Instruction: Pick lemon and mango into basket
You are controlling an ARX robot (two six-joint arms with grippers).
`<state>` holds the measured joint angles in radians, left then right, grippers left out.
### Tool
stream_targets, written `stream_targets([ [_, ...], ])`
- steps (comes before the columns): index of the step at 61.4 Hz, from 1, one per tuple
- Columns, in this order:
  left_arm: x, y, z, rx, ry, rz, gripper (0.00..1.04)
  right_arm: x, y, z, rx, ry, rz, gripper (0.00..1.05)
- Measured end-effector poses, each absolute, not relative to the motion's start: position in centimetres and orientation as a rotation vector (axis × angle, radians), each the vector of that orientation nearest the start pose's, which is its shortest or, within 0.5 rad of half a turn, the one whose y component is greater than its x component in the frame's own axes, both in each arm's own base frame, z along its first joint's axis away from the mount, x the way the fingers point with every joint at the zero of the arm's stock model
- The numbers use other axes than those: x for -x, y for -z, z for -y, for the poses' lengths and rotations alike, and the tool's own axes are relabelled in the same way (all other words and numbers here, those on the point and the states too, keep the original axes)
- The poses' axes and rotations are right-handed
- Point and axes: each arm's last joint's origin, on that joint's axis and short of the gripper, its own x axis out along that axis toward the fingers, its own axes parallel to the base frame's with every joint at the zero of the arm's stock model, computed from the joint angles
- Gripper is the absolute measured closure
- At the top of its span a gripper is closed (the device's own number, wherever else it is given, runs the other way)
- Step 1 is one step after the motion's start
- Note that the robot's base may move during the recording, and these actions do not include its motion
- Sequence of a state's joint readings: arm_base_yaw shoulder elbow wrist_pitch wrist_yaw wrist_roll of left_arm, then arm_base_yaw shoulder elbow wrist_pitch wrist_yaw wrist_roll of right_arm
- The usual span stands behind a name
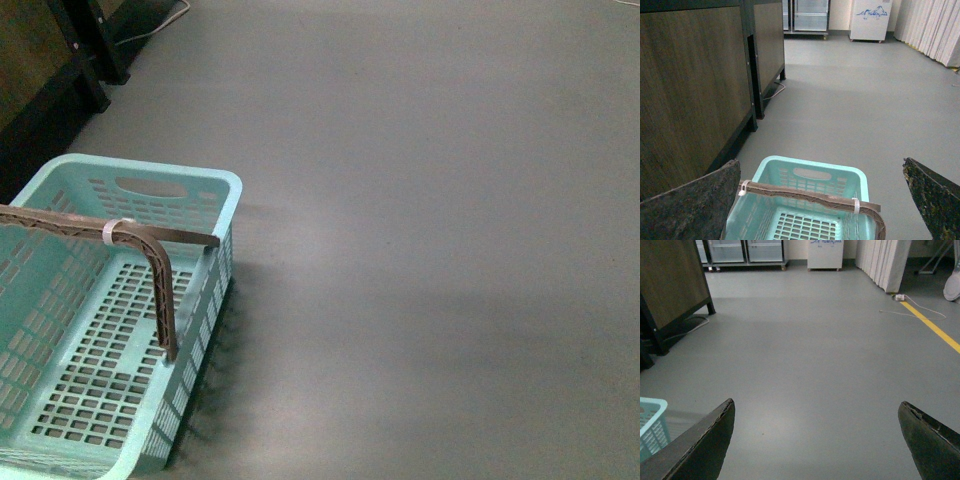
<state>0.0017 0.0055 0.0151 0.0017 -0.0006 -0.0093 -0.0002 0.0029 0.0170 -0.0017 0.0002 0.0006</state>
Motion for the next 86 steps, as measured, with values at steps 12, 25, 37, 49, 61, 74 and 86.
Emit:
stream_targets([
  [12,-9.7,-16.8,0.0,0.009,-0.002,0.011,0.07,-9.7,-16.9,0.0,-0.001,0.000,0.012,0.09],
  [25,-9.7,-16.8,0.0,0.009,-0.002,0.011,0.07,-9.7,-16.9,0.0,-0.001,0.000,0.012,0.09],
  [37,-9.9,-16.8,0.2,0.176,-0.230,-0.299,0.07,-9.7,-16.9,0.0,-0.001,0.000,0.012,0.09],
  [49,-12.0,-16.6,0.3,0.633,-0.424,-0.454,0.07,-9.7,-16.9,0.0,-0.001,0.000,0.012,0.09],
  [61,-17.3,-15.4,-0.5,0.981,-0.407,-0.462,0.07,-9.7,-16.9,0.0,-0.001,0.000,0.012,0.09],
  [74,-23.1,-12.7,-0.7,1.100,-0.390,-0.474,0.07,-9.7,-16.9,0.0,-0.001,0.000,0.012,0.09],
  [86,-26.3,-9.2,-1.0,1.130,-0.447,-0.557,0.07,-9.7,-16.9,0.0,-0.001,0.000,0.012,0.09],
])
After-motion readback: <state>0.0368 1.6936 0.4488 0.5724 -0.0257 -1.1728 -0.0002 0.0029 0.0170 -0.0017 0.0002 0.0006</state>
